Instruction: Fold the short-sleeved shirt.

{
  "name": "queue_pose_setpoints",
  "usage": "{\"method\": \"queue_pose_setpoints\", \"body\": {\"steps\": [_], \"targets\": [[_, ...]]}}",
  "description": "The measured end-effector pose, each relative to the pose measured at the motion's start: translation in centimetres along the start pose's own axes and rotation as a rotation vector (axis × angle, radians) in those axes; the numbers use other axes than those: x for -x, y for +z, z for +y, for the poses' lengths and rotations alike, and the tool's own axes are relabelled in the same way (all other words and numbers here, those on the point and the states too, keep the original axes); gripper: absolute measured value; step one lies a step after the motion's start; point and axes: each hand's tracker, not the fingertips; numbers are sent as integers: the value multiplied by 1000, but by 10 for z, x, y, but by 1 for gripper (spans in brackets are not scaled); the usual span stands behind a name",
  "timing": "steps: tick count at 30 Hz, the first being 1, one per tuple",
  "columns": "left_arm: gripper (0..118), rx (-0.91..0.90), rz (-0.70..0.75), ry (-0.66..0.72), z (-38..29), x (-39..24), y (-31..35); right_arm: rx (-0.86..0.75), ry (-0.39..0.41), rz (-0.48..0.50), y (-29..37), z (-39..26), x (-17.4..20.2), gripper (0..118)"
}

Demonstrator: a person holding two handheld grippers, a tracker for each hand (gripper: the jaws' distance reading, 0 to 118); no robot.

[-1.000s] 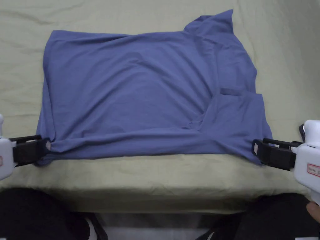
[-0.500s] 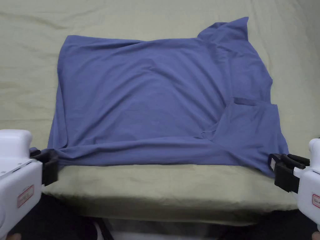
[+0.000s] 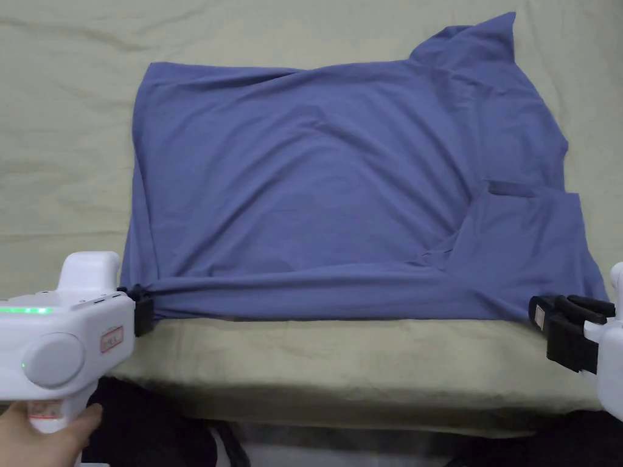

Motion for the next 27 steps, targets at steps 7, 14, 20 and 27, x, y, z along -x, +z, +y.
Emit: {"method": "queue_pose_setpoints", "body": {"steps": [7,14,20,27], "targets": [[0,-55,-15,13,8,-2,20,9,-118,-41,-3,-8,-25,115],[0,-63,-25,26,11,-8,29,94,-209,-150,-28,-11,-70,116],[0,-40,-27,47,9,-9,22,147,-171,-118,-74,-7,-76,49],[0,-17,-14,42,18,-12,23,134,-110,-128,-70,-2,-70,6]]}}
